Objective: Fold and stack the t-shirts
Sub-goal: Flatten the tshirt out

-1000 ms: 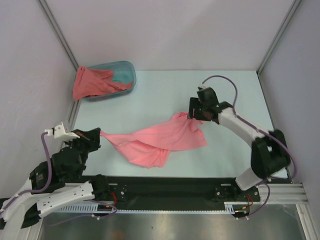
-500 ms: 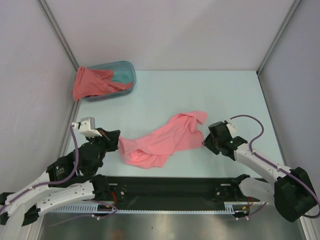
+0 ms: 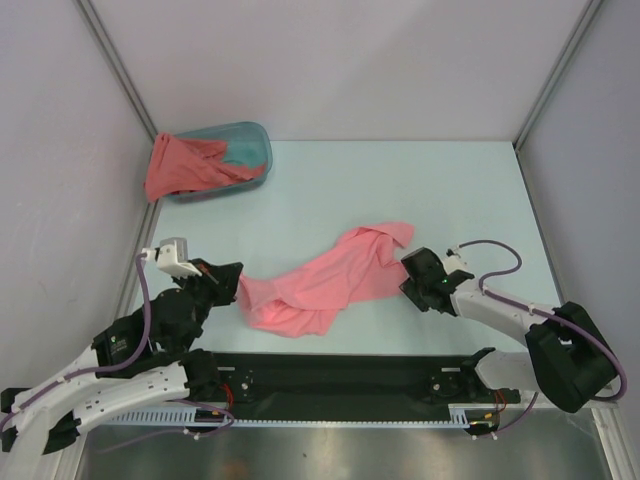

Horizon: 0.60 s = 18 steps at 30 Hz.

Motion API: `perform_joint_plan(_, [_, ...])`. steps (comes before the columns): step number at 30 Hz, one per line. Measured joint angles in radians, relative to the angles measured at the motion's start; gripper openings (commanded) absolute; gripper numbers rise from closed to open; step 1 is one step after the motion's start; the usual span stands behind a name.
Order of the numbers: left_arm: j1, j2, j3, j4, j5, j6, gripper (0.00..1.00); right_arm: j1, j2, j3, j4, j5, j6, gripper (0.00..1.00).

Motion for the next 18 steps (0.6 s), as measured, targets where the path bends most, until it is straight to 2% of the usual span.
perform_joint_plan(7, [0.0,0.006,0.0,0.001,0.0,0.0,0.0,0.013,0.052,0.018,0.042,0.026,0.028,0.4])
perform_joint_plan(9, [0.0,0.006,0.0,0.002,0.0,0.0,0.0,0.013,0.063,0.021,0.056,0.031,0.034,0.36])
perform_joint_plan(10, [0.0,0.006,0.0,0.002,0.0,0.0,0.0,0.013,0.068,0.021,0.061,0.032,0.04,0.33])
perform_joint_plan(13, [0.0,0.003,0.0,0.002,0.0,0.001,0.0,0.013,0.076,0.022,0.065,0.035,0.047,0.05])
perform_joint_plan(14, [0.0,0.002,0.0,0.003,0.0,0.001,0.01,0.013,0.077,0.02,0.064,0.038,0.049,0.0])
perform_joint_plan(18, [0.0,-0.001,0.0,0.006,-0.002,0.008,0.01,0.012,0.055,0.005,0.062,0.056,0.042,0.0])
